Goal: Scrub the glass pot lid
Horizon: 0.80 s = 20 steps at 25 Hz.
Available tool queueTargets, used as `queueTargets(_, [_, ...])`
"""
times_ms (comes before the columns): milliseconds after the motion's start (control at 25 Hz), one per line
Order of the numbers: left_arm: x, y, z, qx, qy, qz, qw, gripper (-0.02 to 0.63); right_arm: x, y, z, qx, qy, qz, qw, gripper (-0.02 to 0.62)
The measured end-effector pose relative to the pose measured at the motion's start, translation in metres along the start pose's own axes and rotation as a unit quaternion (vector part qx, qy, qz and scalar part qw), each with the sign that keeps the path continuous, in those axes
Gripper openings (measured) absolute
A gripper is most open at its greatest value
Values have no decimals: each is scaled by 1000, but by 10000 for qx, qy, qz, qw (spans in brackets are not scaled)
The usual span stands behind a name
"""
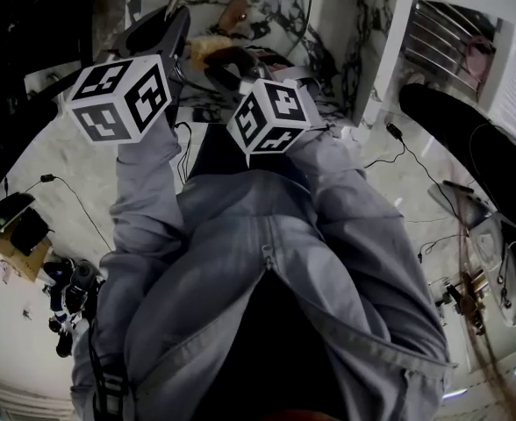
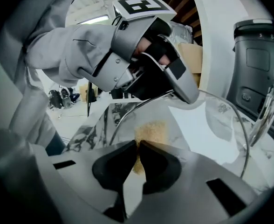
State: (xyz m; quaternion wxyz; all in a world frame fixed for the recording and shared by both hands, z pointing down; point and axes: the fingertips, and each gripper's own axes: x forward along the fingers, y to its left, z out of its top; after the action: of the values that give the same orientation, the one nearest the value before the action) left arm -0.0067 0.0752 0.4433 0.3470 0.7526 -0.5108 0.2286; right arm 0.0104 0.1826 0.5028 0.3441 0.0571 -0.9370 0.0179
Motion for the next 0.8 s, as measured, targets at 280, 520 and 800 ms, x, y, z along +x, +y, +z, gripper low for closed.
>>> queueTargets(280, [0, 0, 0, 260, 63, 117, 9996, 67, -1, 31, -2, 301, 155, 1191, 9923, 44])
queueTargets(520, [0, 3, -2, 313, 97, 152, 9993, 67, -13, 44, -3, 530, 347, 2020, 9773, 44])
queueTargets(800, [2, 2, -3, 470, 167, 278, 9984, 67, -53, 8, 10, 1104, -260, 1840, 9764, 43])
